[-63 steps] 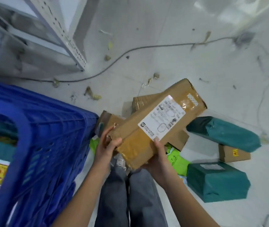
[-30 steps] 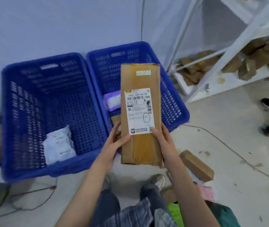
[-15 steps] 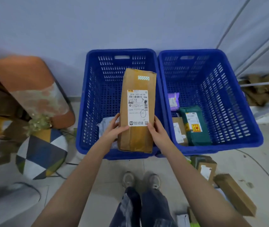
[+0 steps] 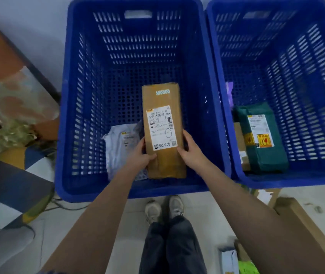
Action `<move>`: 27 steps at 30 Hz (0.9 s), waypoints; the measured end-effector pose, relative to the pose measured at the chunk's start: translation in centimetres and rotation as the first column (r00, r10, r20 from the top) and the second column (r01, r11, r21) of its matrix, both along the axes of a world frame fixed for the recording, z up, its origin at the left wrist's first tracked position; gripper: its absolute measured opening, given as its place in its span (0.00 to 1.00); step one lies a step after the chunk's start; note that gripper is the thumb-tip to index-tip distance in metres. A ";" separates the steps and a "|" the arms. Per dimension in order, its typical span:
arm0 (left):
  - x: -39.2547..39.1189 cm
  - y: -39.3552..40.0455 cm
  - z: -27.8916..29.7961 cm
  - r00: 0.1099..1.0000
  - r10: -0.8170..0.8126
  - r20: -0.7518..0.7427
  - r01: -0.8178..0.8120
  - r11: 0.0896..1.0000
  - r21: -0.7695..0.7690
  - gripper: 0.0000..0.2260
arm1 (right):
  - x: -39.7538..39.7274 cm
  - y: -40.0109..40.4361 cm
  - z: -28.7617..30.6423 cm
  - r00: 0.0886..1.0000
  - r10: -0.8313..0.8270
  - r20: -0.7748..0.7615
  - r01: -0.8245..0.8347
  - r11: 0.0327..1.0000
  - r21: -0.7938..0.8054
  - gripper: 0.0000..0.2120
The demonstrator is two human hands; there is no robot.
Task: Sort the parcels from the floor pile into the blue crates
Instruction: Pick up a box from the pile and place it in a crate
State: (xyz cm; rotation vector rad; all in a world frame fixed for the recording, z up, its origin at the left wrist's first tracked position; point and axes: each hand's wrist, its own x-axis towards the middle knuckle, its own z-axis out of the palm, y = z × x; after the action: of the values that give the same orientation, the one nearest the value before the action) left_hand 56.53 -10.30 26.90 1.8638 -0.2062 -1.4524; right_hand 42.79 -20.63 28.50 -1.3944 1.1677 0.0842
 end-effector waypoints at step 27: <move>-3.0 -5.4 -0.8 0.579 -0.473 0.664 0.226 0.876 0.426 0.24 | -0.1 -0.4 3.2 0.983 0.118 0.138 -0.074 0.954 -0.289 0.15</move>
State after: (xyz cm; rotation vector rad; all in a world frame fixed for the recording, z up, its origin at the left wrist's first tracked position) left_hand 53.51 -15.71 26.14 2.7395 -0.8595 -0.8498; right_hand 42.72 -20.99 31.74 -1.6797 1.0101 -0.1253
